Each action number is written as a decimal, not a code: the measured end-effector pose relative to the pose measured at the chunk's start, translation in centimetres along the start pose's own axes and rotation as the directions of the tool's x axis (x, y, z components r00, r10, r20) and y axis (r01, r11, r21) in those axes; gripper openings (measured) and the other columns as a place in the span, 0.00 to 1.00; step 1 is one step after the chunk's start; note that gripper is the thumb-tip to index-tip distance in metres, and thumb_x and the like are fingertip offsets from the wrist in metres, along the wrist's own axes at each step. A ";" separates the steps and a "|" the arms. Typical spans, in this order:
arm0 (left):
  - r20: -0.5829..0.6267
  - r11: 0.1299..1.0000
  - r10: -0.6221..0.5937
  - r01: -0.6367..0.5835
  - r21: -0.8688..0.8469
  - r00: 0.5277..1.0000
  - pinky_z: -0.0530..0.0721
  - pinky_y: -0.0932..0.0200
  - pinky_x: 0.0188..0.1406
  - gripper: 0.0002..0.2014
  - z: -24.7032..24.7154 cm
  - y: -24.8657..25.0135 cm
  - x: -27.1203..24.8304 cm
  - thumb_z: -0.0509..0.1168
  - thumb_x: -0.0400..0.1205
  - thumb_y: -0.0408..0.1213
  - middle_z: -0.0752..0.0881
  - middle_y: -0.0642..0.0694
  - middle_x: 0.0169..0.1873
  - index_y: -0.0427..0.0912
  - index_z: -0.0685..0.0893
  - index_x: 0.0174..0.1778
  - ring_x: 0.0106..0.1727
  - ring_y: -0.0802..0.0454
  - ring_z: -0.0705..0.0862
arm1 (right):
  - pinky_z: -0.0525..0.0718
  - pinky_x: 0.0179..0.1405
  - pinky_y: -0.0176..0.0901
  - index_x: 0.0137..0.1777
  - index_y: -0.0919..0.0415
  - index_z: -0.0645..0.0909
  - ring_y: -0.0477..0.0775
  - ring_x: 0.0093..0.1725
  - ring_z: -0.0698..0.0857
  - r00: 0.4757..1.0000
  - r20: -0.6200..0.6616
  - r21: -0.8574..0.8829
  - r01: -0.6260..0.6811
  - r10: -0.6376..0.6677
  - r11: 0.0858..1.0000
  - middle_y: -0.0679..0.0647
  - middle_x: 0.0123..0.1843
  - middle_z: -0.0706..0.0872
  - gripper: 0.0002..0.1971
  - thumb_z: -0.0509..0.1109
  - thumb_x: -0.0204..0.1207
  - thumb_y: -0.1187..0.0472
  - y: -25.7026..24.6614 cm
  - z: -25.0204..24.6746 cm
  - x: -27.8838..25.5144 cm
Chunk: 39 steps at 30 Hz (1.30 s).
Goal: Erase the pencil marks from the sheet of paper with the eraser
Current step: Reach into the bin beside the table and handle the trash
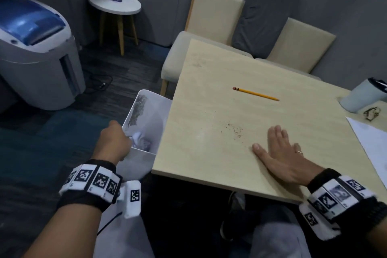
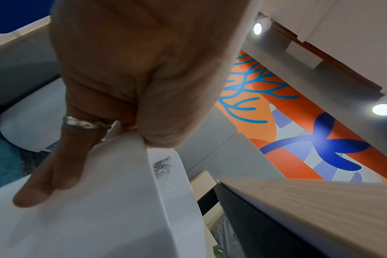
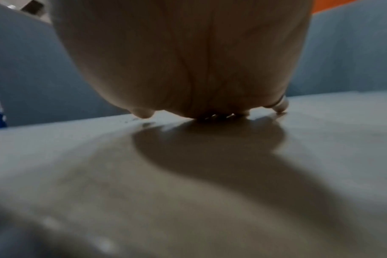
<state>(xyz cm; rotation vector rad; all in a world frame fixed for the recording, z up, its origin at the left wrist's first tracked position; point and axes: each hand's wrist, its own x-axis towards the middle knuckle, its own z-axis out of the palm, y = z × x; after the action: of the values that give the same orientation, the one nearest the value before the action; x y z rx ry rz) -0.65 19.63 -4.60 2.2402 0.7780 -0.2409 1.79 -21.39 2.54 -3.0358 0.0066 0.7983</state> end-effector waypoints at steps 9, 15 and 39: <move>0.020 0.999 -0.002 0.002 0.036 1.000 0.78 0.49 0.29 0.14 0.0 0.7 0.1 0.66 0.82 0.23 0.82 0.26 0.57 0.26 0.75 0.62 0.40 0.33 0.85 | 0.29 0.91 0.56 0.90 0.51 0.20 0.45 0.88 0.20 0.945 0.000 0.125 0.325 -0.328 0.937 0.45 0.88 0.16 0.49 0.31 0.80 0.22 -7.6 -0.2 -3.3; 0.032 0.997 -0.001 -0.001 0.083 0.999 0.82 0.42 0.43 0.17 0.5 0.0 1.4 0.67 0.79 0.20 0.83 0.21 0.60 0.25 0.76 0.64 0.55 0.25 0.85 | 0.39 0.93 0.72 0.94 0.60 0.29 0.56 0.94 0.30 0.975 -0.064 0.212 -0.197 0.214 0.957 0.56 0.95 0.27 0.63 0.29 0.67 0.17 -0.4 1.5 -4.0; 0.031 0.997 0.021 -0.023 0.076 0.999 0.88 0.40 0.39 0.15 1.4 0.7 1.3 0.65 0.79 0.20 0.84 0.25 0.55 0.27 0.76 0.62 0.44 0.28 0.87 | 0.31 0.93 0.55 0.92 0.58 0.25 0.50 0.91 0.23 0.986 -0.167 0.210 0.023 0.012 0.977 0.53 0.92 0.22 0.50 0.32 0.83 0.23 -7.8 5.5 -7.6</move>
<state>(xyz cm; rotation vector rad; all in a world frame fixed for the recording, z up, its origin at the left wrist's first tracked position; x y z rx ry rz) 0.92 18.88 -5.76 2.3098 0.7392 -0.2976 -7.52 -13.52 1.54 -2.8879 0.0780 0.5026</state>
